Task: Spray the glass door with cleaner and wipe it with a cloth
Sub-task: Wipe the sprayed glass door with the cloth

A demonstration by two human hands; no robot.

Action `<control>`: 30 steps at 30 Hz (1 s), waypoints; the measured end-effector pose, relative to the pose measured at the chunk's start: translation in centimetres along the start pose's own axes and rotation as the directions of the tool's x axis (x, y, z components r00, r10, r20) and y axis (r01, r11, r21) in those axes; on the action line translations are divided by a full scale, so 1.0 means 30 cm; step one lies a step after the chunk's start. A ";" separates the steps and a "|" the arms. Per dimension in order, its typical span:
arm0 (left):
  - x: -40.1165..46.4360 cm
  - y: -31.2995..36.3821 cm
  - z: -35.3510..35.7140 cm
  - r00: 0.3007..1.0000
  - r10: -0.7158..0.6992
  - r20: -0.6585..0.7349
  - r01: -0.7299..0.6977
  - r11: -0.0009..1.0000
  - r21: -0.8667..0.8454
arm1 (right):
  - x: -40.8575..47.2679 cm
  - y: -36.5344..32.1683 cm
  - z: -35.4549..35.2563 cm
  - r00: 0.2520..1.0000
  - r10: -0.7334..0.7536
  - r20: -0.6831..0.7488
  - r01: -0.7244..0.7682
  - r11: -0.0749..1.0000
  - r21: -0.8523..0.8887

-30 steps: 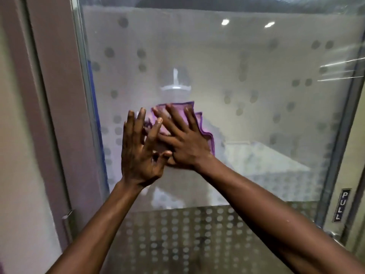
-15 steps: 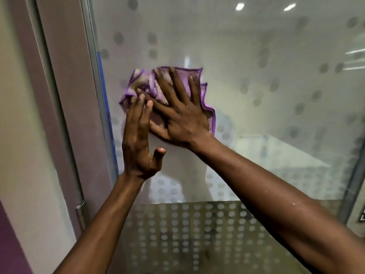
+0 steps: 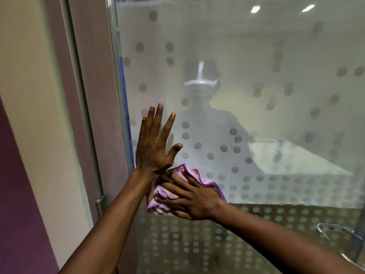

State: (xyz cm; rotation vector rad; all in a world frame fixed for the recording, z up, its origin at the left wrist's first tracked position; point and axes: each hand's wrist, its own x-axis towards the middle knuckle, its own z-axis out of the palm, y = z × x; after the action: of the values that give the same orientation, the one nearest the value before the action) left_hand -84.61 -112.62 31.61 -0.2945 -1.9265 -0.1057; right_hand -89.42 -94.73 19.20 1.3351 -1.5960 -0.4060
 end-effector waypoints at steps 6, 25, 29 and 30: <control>-0.012 0.017 -0.032 1.000 0.013 -0.016 -0.013 1.000 -0.002 | 0.026 0.290 -0.170 0.982 0.138 -0.131 -0.143 0.989 -0.026; -0.020 0.020 -0.003 0.997 0.050 -0.058 -0.042 0.990 0.133 | -0.130 0.192 -0.130 0.940 0.291 -0.180 -0.302 0.953 -0.036; -0.028 -0.005 -0.012 0.997 0.082 -0.008 -0.080 0.984 0.159 | -0.305 0.234 -0.128 0.995 0.081 -0.052 -0.084 0.995 -0.061; -0.028 -0.012 -0.013 0.996 0.091 -0.005 -0.088 0.981 0.173 | -0.342 0.264 -0.143 0.993 0.094 -0.065 -0.099 0.992 -0.075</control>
State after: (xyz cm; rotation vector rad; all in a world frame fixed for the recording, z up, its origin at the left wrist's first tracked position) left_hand -84.07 -113.19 30.99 -0.2629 -1.8928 0.1186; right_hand -91.13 -81.60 22.48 1.1946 -1.5713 -0.3615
